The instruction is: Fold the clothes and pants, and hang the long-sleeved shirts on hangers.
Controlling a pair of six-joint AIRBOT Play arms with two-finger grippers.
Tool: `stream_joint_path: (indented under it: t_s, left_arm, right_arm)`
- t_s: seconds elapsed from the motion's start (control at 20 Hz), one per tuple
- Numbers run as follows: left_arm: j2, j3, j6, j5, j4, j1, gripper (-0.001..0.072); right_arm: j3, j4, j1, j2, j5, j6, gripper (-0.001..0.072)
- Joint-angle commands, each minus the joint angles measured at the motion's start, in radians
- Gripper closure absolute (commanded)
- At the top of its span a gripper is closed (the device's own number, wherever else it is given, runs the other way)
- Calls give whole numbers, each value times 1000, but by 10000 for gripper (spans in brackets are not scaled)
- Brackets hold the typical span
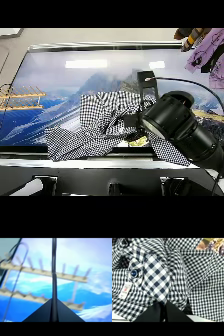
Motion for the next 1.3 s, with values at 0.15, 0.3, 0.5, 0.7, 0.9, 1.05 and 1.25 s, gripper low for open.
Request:
stream_joint_path:
  t_s: [0.15, 0.3, 0.5, 0.7, 0.9, 1.05, 1.25]
  left_arm:
    - [249, -193, -16, 7, 0, -317, 685]
    - [387, -293, 74, -99, -4, -439, 685]
    - [481, -327, 177, -318, 3, -626, 683]
    - [553, -327, 232, -318, 4, -726, 688]
    - [610, -328, 369, -476, -72, -629, 690]
    - [627, -327, 500, -632, -295, -523, 690]
    - [640, -328, 581, -668, -395, -392, 690]
  right_arm:
    - [0, -15, 1, 1, -17, 0, 681]
    - [0, -26, 1, 1, -30, 0, 681]
    - [0, -38, 1, 1, -34, 0, 681]
    - [0, -40, 1, 1, -26, 0, 681]
    - [0, -41, 1, 1, -24, 0, 681]
    - [0, -41, 1, 1, -24, 0, 681]
    - [0, -42, 1, 1, -23, 0, 681]
